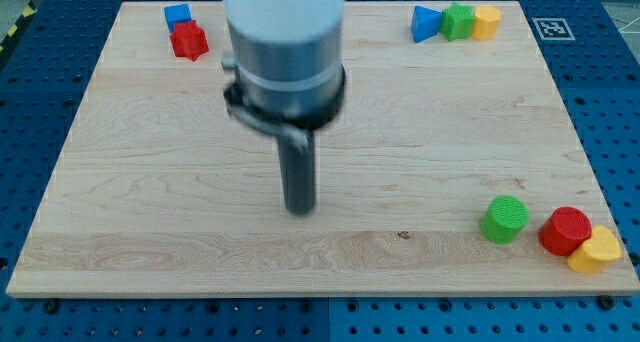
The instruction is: Point your arm below the green circle
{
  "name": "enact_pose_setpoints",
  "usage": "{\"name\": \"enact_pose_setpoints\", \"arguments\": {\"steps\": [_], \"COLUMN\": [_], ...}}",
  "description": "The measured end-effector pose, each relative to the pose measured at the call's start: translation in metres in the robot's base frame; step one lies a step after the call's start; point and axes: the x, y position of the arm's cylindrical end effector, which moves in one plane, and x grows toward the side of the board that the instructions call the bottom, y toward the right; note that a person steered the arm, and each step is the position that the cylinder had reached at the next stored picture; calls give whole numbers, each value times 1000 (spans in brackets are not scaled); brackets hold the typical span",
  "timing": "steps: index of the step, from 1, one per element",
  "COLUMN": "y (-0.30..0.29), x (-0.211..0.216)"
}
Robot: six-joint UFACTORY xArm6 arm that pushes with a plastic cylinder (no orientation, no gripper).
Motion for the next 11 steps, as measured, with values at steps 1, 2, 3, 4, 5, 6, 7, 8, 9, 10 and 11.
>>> {"name": "enact_pose_setpoints", "arguments": {"steps": [1, 2, 3, 4, 5, 6, 7, 8, 9, 10, 11], "y": [30, 52, 80, 81, 81, 86, 119, 149, 165, 190, 211], "x": [53, 53, 53, 53, 53, 53, 52, 53, 51, 41, 27]}}
